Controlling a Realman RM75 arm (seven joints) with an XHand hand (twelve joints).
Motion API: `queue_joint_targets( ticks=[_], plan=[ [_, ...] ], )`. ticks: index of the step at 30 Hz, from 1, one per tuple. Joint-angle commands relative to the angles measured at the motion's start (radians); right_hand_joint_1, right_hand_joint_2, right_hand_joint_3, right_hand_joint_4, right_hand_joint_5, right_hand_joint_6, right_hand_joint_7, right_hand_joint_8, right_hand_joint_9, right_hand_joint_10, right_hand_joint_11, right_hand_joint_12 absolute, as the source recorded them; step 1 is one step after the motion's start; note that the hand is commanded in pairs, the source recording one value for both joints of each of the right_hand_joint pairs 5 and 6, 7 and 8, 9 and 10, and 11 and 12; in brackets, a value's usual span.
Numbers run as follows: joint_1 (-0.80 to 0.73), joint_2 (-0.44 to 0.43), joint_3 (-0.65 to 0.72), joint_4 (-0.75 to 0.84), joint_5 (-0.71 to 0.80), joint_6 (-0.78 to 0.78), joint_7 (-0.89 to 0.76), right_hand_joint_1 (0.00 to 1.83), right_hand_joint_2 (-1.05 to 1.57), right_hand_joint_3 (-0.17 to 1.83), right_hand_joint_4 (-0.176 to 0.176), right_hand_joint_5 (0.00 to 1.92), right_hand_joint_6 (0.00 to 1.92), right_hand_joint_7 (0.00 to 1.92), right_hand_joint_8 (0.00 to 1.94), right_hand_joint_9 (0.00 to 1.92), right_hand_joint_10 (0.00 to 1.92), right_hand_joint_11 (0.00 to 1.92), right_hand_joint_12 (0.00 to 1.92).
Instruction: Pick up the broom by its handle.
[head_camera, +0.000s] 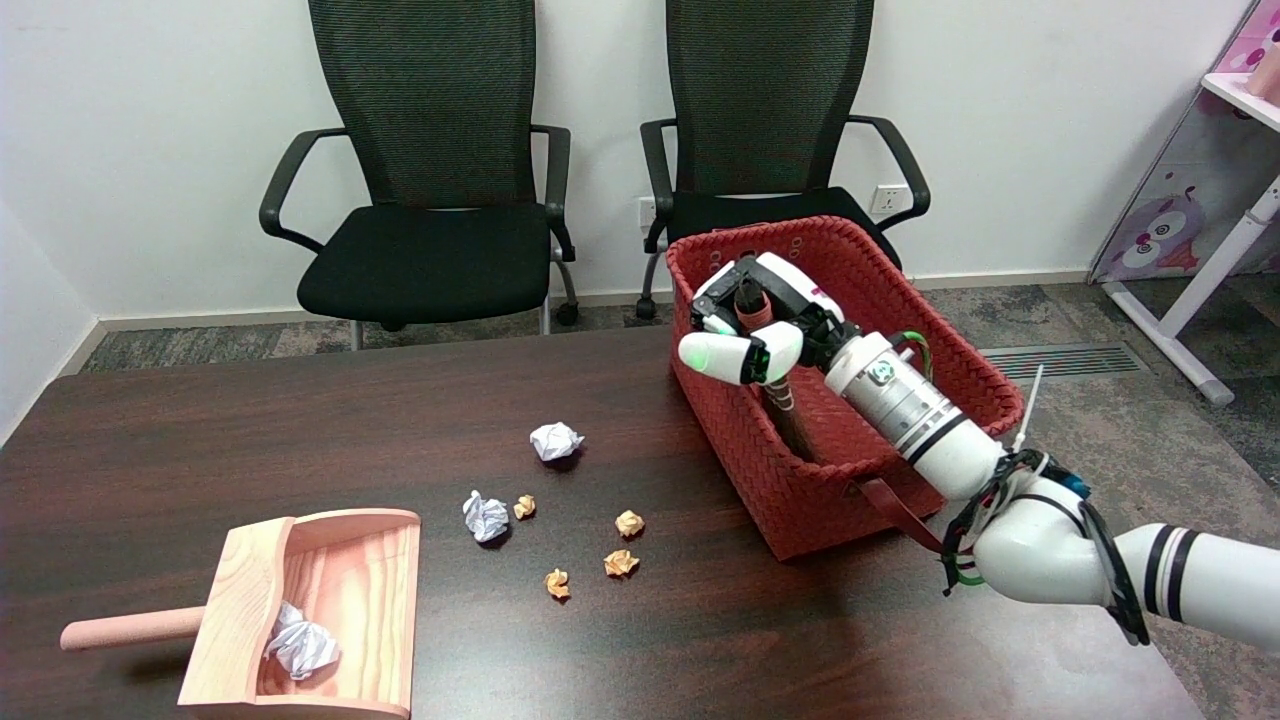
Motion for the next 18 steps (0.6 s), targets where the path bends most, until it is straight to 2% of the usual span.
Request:
queue_joint_targets(
  ticks=[1, 9, 11, 13, 15, 18],
  plan=[
    [0.009, -0.002, -0.001, 0.005, 0.005, 0.001, 0.0, 0.88, 0.04, 1.16, 0.002, 1.65, 1.65, 1.65, 1.65, 1.8, 1.8, 1.69, 1.69],
    [0.009, -0.002, 0.003, 0.01, 0.007, 0.001, 0.002, 0.88, 0.04, 1.17, 0.002, 1.53, 1.53, 1.53, 1.53, 1.82, 1.82, 1.82, 1.82],
    [0.01, -0.002, 0.004, 0.013, 0.007, 0.001, 0.002, 0.88, 0.05, 1.17, 0.001, 1.53, 1.53, 1.53, 1.53, 1.87, 1.87, 1.92, 1.92],
    [0.012, -0.002, 0.007, 0.014, 0.009, 0.001, 0.002, 0.88, 0.06, 1.18, 0.001, 1.54, 1.54, 1.54, 1.54, 1.92, 1.92, 1.92, 1.92],
    [0.012, -0.002, 0.009, 0.014, 0.01, 0.001, 0.002, 0.87, 0.06, 1.19, 0.002, 1.56, 1.56, 1.56, 1.56, 1.92, 1.92, 1.92, 1.92],
    [0.015, -0.002, 0.01, 0.017, 0.012, 0.001, 0.002, 0.87, 0.07, 1.2, 0.007, 1.72, 1.72, 1.72, 1.72, 1.92, 1.92, 1.92, 1.92]
  ],
)
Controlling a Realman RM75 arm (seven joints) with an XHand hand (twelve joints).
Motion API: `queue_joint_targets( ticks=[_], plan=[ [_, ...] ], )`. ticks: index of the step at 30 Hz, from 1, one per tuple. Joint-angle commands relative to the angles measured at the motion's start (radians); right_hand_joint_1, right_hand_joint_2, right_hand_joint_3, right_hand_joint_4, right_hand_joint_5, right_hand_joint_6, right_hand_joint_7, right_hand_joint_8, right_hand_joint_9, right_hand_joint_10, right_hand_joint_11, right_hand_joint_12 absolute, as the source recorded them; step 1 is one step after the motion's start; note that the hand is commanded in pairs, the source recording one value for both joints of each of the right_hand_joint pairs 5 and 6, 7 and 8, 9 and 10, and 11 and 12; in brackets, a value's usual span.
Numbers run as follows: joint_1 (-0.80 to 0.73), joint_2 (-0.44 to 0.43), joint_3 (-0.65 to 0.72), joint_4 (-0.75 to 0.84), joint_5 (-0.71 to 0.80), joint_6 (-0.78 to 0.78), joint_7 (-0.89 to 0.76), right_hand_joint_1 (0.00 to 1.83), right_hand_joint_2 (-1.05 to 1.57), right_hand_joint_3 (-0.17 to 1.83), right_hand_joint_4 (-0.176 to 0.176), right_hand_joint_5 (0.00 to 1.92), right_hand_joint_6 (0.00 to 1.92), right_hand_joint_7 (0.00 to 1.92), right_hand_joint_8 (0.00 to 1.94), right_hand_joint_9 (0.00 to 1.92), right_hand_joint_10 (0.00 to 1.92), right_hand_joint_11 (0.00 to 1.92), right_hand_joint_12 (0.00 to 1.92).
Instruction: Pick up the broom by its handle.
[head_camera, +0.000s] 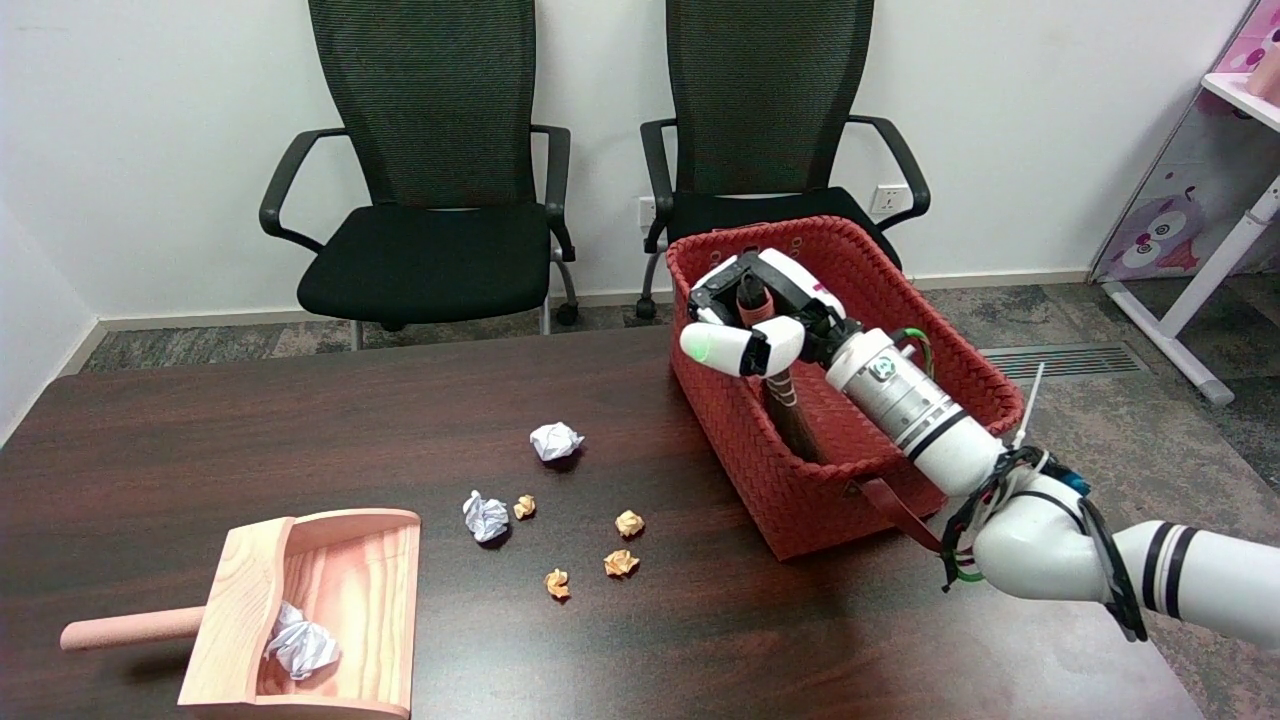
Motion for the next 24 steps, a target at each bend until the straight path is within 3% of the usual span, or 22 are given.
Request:
queue_joint_targets(
  ticks=[1, 6, 18, 24],
  plan=[
    [0.007, -0.001, 0.009, 0.01, 0.007, -0.001, 0.001, 0.87, 0.07, 1.2, 0.01, 1.77, 1.77, 1.77, 1.77, 1.92, 1.92, 1.92, 1.92],
    [0.013, -0.001, 0.009, 0.017, 0.008, 0.0, 0.001, 0.87, 0.07, 1.23, 0.019, 1.9, 1.9, 1.9, 1.9, 1.92, 1.92, 1.92, 1.92],
    [0.032, -0.001, 0.016, 0.002, 0.046, 0.012, 0.001, 0.88, 0.13, 1.2, 0.001, 1.92, 1.92, 1.92, 1.92, 1.92, 1.92, 1.92, 1.92],
    [0.029, 0.0, 0.068, -0.039, 0.046, 0.014, -0.003, 0.94, 0.46, 0.98, 0.007, 1.92, 1.92, 1.92, 1.92, 1.92, 1.92, 1.92, 1.92]
  ],
)
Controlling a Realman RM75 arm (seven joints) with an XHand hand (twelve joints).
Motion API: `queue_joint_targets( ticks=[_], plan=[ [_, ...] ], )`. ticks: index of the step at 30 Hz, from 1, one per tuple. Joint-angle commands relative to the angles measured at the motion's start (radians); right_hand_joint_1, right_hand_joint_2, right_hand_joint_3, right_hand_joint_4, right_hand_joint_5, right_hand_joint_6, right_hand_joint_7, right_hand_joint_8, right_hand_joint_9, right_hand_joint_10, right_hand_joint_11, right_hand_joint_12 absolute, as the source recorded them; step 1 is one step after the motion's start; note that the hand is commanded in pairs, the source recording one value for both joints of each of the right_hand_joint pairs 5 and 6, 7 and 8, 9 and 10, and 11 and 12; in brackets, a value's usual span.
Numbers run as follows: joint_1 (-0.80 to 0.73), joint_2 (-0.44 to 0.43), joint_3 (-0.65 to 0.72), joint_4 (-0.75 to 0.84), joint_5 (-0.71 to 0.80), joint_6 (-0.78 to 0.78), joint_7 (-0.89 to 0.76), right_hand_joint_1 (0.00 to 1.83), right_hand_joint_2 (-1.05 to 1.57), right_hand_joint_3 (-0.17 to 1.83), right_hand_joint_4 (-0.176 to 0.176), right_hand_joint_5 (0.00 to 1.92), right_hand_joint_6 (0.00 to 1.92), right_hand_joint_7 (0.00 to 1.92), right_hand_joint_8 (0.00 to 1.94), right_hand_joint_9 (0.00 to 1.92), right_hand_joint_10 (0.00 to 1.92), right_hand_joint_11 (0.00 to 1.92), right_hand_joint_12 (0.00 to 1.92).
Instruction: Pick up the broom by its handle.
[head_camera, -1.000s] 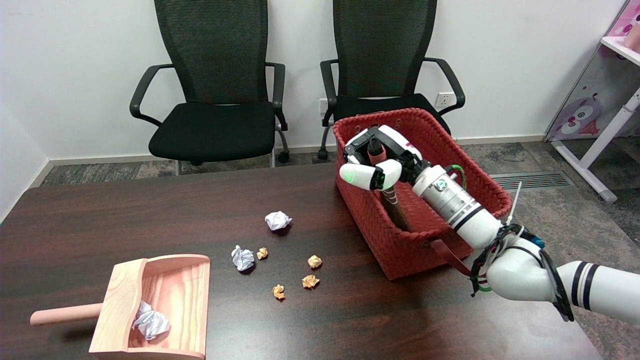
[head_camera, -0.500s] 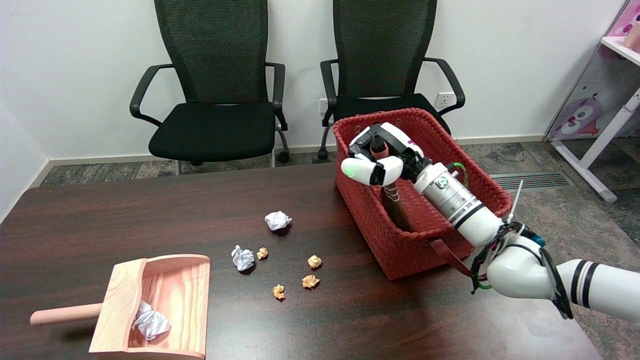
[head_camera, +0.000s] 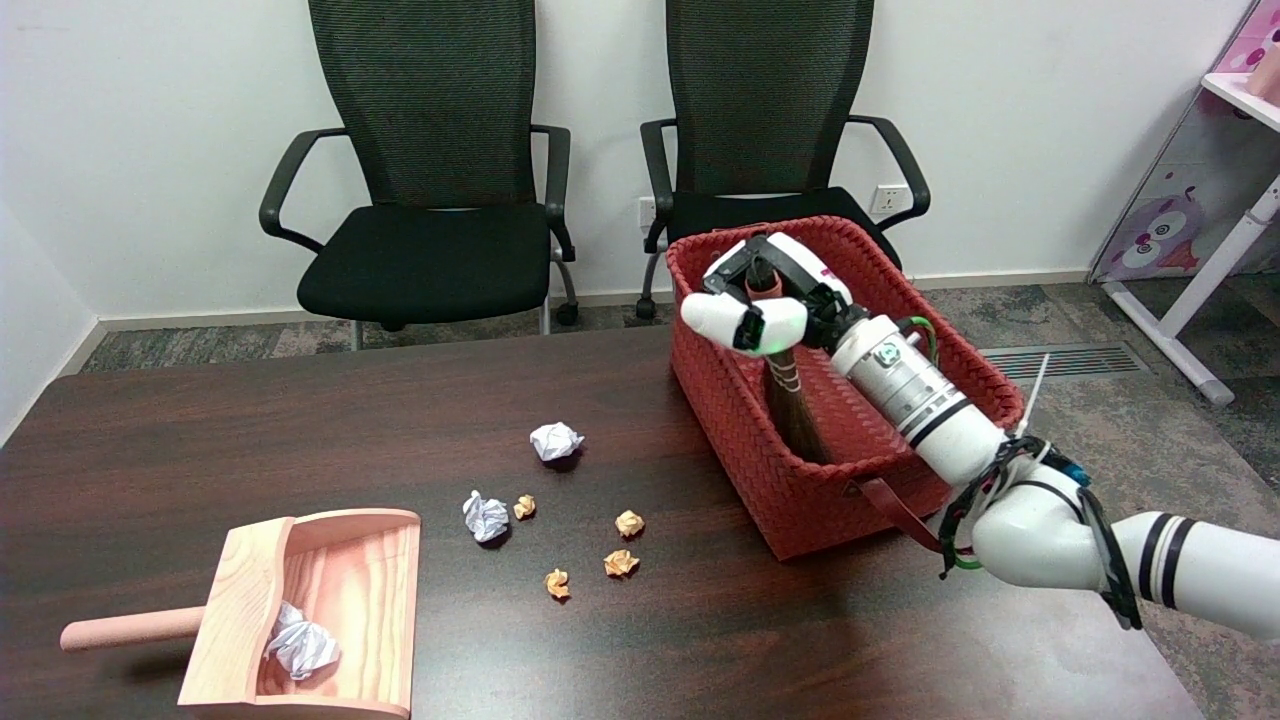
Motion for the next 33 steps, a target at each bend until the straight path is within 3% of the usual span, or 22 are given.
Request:
queue_joint_targets(
  ticks=[1, 15, 16, 17, 33],
  plan=[
    [0.01, 0.004, 0.071, -0.061, 0.023, 0.011, -0.005, 0.95, 0.53, 0.92, 0.01, 1.92, 1.92, 1.92, 1.92, 1.92, 1.92, 1.92, 1.92],
    [0.004, 0.06, 0.21, -0.212, 0.025, -0.069, -0.011, 1.03, 1.14, 0.92, 0.034, 1.92, 1.92, 1.92, 1.92, 1.92, 1.92, 1.92, 1.92],
    [0.004, 0.064, 0.221, -0.221, 0.025, -0.085, -0.011, 1.02, 1.19, 0.94, 0.116, 1.92, 1.92, 1.92, 1.92, 1.92, 1.92, 1.92, 1.92],
    [0.005, 0.064, 0.231, -0.23, 0.026, -0.107, -0.011, 1.02, 1.22, 0.96, 0.176, 1.92, 1.92, 1.92, 1.92, 1.92, 1.92, 1.92, 1.92],
    [0.012, 0.066, 0.436, -0.37, 0.109, -0.399, -0.017, 1.01, 1.44, 1.12, 0.176, 1.92, 1.92, 1.92, 1.92, 1.92, 1.92, 1.92, 1.92]
  ],
)
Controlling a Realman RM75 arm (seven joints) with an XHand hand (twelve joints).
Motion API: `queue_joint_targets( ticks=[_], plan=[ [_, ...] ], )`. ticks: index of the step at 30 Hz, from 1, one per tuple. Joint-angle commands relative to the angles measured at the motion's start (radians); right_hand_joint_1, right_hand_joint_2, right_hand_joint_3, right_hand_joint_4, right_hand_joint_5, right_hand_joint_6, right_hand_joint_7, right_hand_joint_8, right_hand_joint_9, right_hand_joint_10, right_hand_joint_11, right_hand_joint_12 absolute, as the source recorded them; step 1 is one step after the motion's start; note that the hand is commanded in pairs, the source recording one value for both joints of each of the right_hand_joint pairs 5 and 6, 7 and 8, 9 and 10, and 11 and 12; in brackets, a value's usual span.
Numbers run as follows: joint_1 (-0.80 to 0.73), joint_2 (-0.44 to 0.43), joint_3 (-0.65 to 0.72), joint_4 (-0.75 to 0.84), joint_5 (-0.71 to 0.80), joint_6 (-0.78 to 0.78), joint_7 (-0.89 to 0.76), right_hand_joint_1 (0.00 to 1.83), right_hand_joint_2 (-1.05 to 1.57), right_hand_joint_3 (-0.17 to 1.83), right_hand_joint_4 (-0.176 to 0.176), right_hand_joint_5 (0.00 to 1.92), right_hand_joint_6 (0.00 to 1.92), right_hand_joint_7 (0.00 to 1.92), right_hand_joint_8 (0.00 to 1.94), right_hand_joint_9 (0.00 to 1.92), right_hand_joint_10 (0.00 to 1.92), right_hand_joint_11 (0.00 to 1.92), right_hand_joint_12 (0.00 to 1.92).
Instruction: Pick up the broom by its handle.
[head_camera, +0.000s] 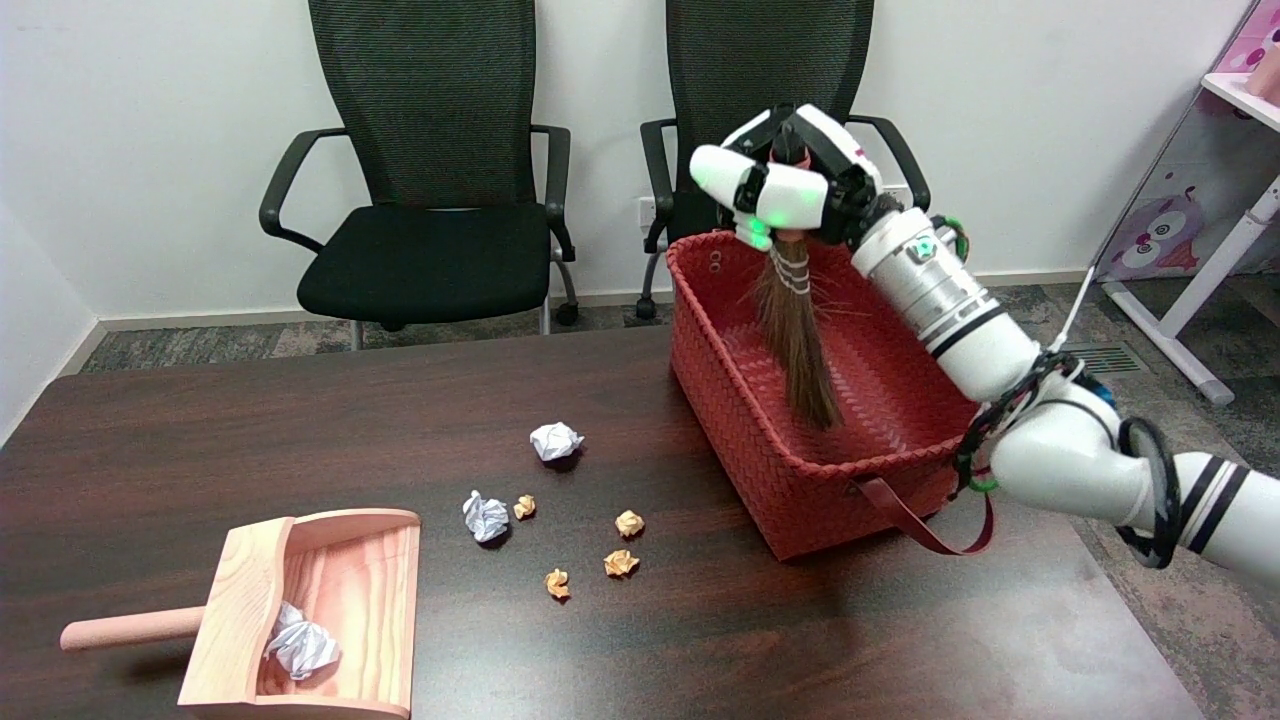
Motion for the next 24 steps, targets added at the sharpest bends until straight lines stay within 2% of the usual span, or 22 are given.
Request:
queue_joint_targets(
  ticks=[1, 9, 18, 24],
  plan=[
    [0.006, 0.016, 0.216, -0.164, 0.072, -0.254, -0.007, 1.01, 1.45, 1.13, 0.176, 1.92, 1.92, 1.92, 1.92, 1.92, 1.92, 1.92, 1.92],
    [0.042, 0.014, 0.204, -0.247, 0.105, -0.306, -0.007, 0.99, 1.46, 1.28, 0.176, 1.92, 1.92, 1.92, 1.92, 1.92, 1.92, 1.92, 1.92],
    [0.063, 0.014, 0.235, -0.347, 0.105, -0.279, -0.007, 0.99, 1.46, 1.34, 0.176, 1.92, 1.92, 1.92, 1.92, 1.92, 1.92, 1.92, 1.92],
    [0.098, 0.011, 0.186, -0.397, 0.105, -0.29, -0.007, 0.98, 1.45, 1.36, 0.176, 1.92, 1.92, 1.92, 1.92, 1.92, 1.92, 1.92, 1.92]
  ],
)
